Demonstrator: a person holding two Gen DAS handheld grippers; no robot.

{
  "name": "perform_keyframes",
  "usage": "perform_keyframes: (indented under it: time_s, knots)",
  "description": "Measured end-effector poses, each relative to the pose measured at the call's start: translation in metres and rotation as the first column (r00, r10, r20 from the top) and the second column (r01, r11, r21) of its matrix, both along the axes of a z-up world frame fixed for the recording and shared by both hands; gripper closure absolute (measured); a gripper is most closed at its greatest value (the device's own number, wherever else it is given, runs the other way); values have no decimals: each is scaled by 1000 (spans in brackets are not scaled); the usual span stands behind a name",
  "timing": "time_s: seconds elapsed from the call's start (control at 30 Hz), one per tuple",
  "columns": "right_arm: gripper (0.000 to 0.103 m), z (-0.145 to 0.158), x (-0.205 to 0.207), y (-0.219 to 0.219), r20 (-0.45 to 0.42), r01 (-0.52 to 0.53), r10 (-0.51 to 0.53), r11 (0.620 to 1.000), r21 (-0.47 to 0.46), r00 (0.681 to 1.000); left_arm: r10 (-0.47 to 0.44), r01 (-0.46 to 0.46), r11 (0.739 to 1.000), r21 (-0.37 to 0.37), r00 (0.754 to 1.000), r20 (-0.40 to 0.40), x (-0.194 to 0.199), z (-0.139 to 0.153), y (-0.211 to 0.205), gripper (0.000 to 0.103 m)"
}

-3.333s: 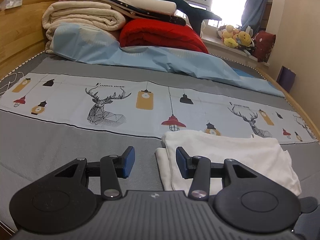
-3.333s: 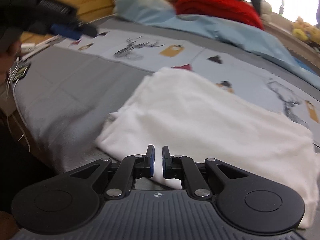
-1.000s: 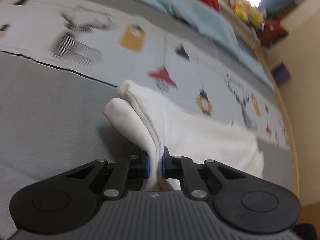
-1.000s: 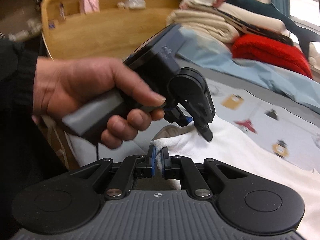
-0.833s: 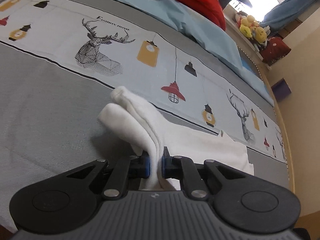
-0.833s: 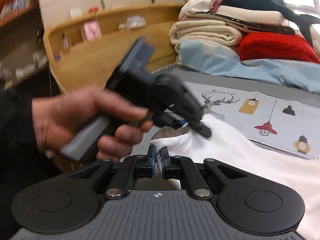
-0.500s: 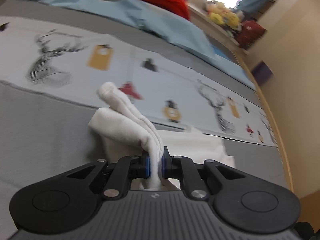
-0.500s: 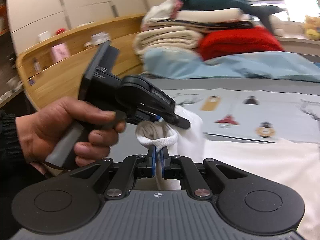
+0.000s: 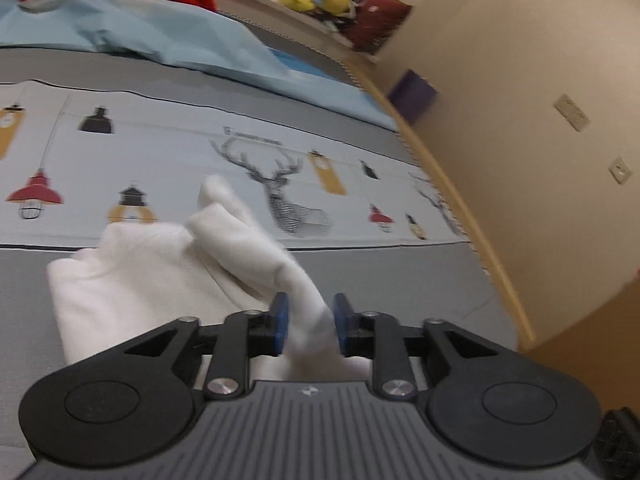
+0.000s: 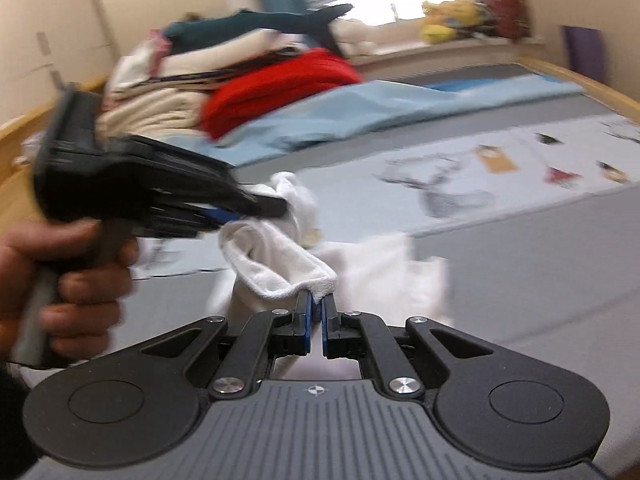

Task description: Fold small clothes

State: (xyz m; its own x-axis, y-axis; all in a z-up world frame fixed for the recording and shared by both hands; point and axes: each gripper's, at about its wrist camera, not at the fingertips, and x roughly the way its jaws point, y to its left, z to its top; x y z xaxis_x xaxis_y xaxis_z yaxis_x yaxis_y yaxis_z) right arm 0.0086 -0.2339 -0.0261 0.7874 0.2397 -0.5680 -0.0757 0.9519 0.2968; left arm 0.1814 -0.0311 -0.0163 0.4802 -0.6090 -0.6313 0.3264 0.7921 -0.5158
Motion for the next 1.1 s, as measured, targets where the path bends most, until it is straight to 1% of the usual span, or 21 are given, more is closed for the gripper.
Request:
perform_keyframes:
  time_s: [0.03, 0.07, 0.1, 0.17, 0.23, 0.27, 0.3, 0.33, 0.37, 0.43, 0.5, 0.53, 0.57, 0.67, 0.73, 0.8, 0.87, 0.9, 1.0, 1.03, 1.1]
  knots:
    - [100, -4, 0, -4, -19, 34, -35, 999, -32, 999, 10, -10, 1000, 14, 1000, 10, -1, 0, -1, 69]
    - [103, -10, 1, -8, -45, 71, -74, 996, -61, 996, 24, -24, 999, 27, 1000, 11, 0, 0, 0, 70]
    - [103, -15, 2, -14, -73, 110, -116, 991, -82, 991, 40, -40, 999, 29, 999, -2, 2, -3, 2, 69]
    - [103, -31, 5, -31, -163, 192, -206, 977, -98, 965, 56, -54, 997, 54, 998, -42, 8, -10, 10, 70]
    - [103, -49, 10, -47, -284, 244, -247, 969, -44, 927, 58, -48, 991, 122, 995, -78, 10, -18, 14, 70]
    - [103, -55, 10, -54, -324, 276, -263, 961, -6, 909, 58, -44, 987, 154, 995, -86, 10, -22, 15, 70]
    - [99, -60, 11, -60, -348, 303, -271, 952, 39, 898, 56, -40, 984, 175, 995, -88, 10, -24, 17, 70]
    - [99, -63, 13, -63, -357, 313, -262, 945, 92, 897, 55, -37, 981, 193, 995, -87, 9, -24, 19, 70]
    - [98, -64, 17, -65, -349, 306, -241, 941, 144, 906, 54, -37, 979, 203, 995, -80, 8, -24, 22, 70]
    - [87, -64, 28, -59, -317, 253, -174, 940, 229, 932, 55, -38, 978, 206, 996, -74, 6, -23, 30, 70]
    - [56, -67, 38, -56, -304, 231, -145, 935, 270, 942, 63, -46, 978, 204, 995, -77, 6, -22, 37, 70]
    - [51, -71, 43, -52, -314, 229, -140, 937, 265, 939, 66, -49, 978, 203, 995, -78, 5, -21, 40, 70]
    - [49, -77, 50, -50, -335, 229, -140, 942, 244, 932, 67, -50, 978, 204, 995, -76, 5, -21, 43, 70]
    - [49, -89, 62, -46, -392, 267, -179, 946, 184, 902, 53, -36, 973, 229, 996, -69, 1, -19, 47, 70]
    - [53, -97, 67, -45, -413, 288, -199, 943, 165, 889, 34, -17, 968, 251, 998, -61, -3, -18, 48, 70]
    - [83, -96, 64, -43, -402, 285, -204, 946, 152, 893, 10, 5, 960, 279, 999, -52, -7, -18, 49, 70]
    - [97, -87, 62, -38, -362, 257, -196, 958, 130, 911, -11, 22, 951, 309, 999, -36, -12, -18, 50, 70]
    - [98, -80, 59, -36, -330, 244, -193, 962, 121, 924, -18, 27, 949, 314, 999, -32, -13, -17, 50, 70]
    - [99, -47, 49, -38, -225, 218, -181, 964, 151, 957, -28, 36, 946, 322, 999, -27, -16, -17, 50, 70]
    - [99, -37, 45, -41, -196, 215, -183, 963, 161, 963, -34, 40, 946, 322, 999, -24, -17, -17, 50, 70]
    - [99, -21, 37, -47, -171, 222, -193, 960, 169, 966, -52, 57, 945, 321, 998, -23, -20, -17, 48, 70]
